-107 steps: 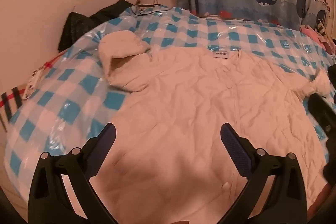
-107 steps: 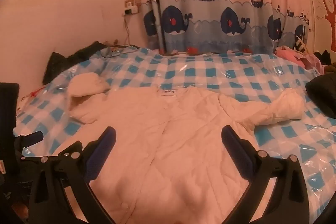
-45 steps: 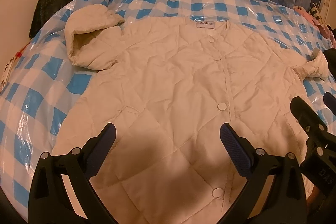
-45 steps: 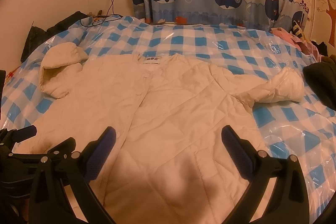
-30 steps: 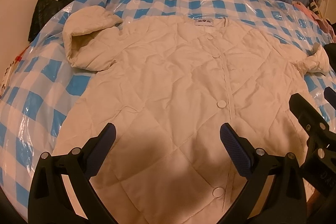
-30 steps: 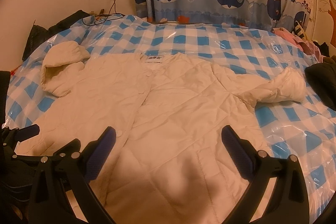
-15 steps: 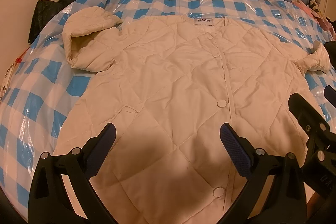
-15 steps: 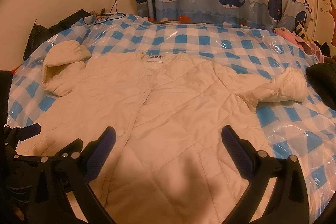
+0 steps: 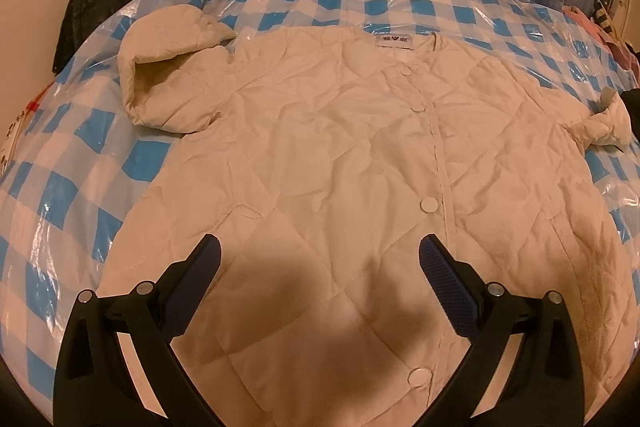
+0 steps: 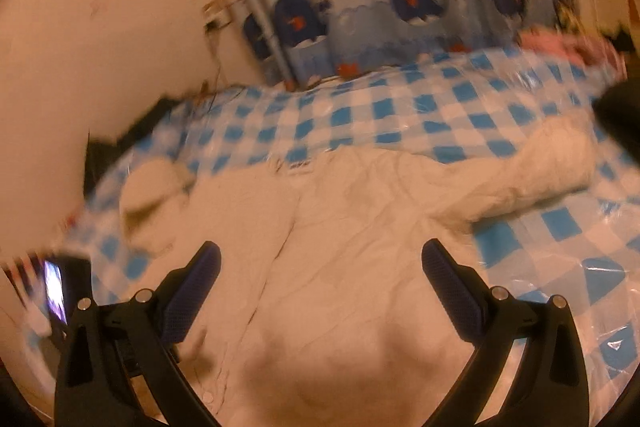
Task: Fold large clothes
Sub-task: 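Reach the right gripper to the jacket sleeve's knit cuff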
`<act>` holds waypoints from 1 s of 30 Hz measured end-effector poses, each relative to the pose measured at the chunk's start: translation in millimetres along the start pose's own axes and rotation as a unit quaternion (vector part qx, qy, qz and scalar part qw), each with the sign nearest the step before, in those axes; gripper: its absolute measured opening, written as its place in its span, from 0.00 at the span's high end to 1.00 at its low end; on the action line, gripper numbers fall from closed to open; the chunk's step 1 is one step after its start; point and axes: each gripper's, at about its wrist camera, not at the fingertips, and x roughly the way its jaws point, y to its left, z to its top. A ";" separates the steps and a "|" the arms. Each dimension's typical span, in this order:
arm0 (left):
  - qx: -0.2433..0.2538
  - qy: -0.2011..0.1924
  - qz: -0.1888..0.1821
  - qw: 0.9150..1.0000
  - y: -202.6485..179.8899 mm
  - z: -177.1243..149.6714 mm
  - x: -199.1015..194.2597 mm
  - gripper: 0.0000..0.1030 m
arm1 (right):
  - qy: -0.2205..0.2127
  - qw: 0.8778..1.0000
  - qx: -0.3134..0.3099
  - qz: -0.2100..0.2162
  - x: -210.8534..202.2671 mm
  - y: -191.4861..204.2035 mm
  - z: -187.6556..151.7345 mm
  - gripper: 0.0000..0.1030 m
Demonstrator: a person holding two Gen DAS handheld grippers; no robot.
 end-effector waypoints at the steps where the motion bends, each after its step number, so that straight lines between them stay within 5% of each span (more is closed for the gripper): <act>1: -0.001 -0.001 -0.001 1.000 0.5 0.9 0.2 0.07 | 0.003 1.000 0.024 -0.009 -1.7 -26.1 8.6 0.06; 7: 0.003 0.003 0.003 1.000 -1.5 0.7 5.8 0.07 | 0.030 0.994 0.098 -0.040 -3.7 -146.0 54.4 0.06; 12: 0.018 0.012 0.013 1.000 -11.0 -2.6 14.5 0.07 | 0.068 0.981 0.064 -0.169 36.7 -199.4 151.7 0.06; 17: 0.037 0.014 0.025 0.999 -16.8 -4.8 20.1 0.07 | 0.170 0.942 0.023 -0.287 123.8 -235.2 211.6 0.06; 22: 0.033 0.020 0.032 0.999 -10.2 -3.7 26.4 0.07 | 0.284 0.878 0.013 -0.385 184.1 -291.3 183.7 0.06; 25: 0.025 0.021 0.031 0.999 -4.4 -2.6 26.7 0.07 | 0.275 0.894 0.048 -0.350 166.0 -311.7 163.1 0.17; 27: 0.016 0.021 0.022 0.999 -1.8 -2.3 25.8 0.07 | 0.244 0.918 0.087 -0.299 132.8 -324.4 150.4 0.50; 30: 0.006 0.023 0.012 1.000 0.1 -2.3 25.5 0.07 | 0.209 0.939 0.092 -0.256 76.8 -322.9 120.9 0.54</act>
